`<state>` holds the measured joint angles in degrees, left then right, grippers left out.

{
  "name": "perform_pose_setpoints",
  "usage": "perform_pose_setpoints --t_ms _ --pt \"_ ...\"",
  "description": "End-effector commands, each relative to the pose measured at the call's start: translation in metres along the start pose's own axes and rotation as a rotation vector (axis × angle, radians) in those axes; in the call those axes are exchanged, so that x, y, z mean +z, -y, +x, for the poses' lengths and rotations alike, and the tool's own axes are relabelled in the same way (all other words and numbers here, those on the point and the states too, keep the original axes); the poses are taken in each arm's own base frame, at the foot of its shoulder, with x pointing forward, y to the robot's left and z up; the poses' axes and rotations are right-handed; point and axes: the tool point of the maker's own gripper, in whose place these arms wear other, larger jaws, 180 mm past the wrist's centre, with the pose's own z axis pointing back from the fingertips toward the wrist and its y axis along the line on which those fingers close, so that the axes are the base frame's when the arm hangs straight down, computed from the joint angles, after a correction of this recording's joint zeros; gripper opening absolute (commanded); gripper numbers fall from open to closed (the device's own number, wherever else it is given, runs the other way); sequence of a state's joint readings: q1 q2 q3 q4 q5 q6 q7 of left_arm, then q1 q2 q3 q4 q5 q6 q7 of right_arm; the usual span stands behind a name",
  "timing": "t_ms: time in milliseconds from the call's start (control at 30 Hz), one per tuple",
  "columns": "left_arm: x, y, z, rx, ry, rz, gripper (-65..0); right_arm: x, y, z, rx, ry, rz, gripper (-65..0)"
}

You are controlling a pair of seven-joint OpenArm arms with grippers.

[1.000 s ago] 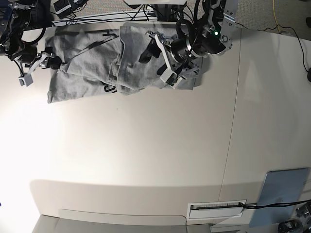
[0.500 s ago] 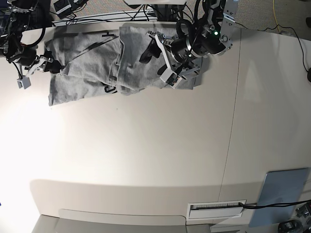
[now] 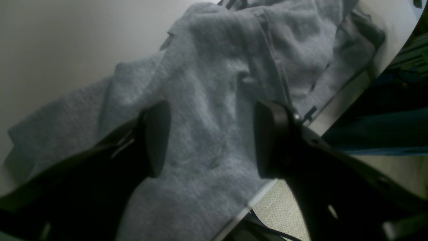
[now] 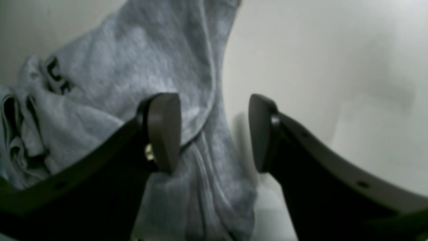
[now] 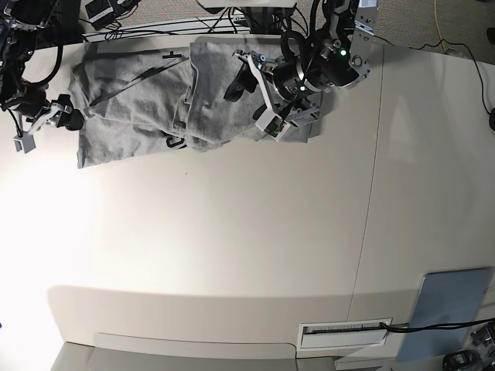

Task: Fold the T-shirt properly
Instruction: 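Lift the strip with both grippers and fold it over onto itself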

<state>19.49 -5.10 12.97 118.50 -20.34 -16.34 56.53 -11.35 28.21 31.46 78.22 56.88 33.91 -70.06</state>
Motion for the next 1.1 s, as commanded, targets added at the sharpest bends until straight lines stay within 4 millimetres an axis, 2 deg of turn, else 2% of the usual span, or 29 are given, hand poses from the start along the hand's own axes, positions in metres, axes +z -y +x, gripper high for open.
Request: perform_pose_setpoints --t_ms 0,267,533,600,667,767,900,1067 --pt "0.002 0.004 0.011 -0.004 0.042 -0.012 -30.2 0.004 -0.001 0.012 0.015 0.028 0.008 -32.8" --pt "0.002 0.004 0.011 -0.004 0.042 -0.012 -30.7 -0.02 -0.033 -0.013 0.041 -0.092 0.116 -32.8" --pt "0.002 0.004 0.01 -0.004 0.038 -0.011 -30.7 -0.032 -0.048 -0.028 0.033 -0.129 0.157 -32.9" --pt "0.002 0.004 0.009 -0.003 0.037 -0.012 -30.7 -0.035 -0.051 -0.029 0.025 -0.123 0.165 -36.5" --pt "0.002 0.004 0.007 -0.002 0.032 -0.009 -30.7 -0.036 -0.052 -0.028 0.023 -0.115 0.168 -45.7" --pt "0.003 0.0 0.001 -0.014 0.012 0.018 -30.7 -0.035 -0.043 -0.025 0.039 -0.105 0.121 -63.6" --pt "0.003 -0.007 -0.003 -0.037 -0.007 0.06 -30.7 -0.019 -0.021 -0.003 0.027 -0.018 0.054 -65.0" --pt "0.004 -0.014 -0.007 -0.052 -0.02 0.101 -30.7 0.025 0.016 0.034 0.028 0.082 -0.056 -65.0"
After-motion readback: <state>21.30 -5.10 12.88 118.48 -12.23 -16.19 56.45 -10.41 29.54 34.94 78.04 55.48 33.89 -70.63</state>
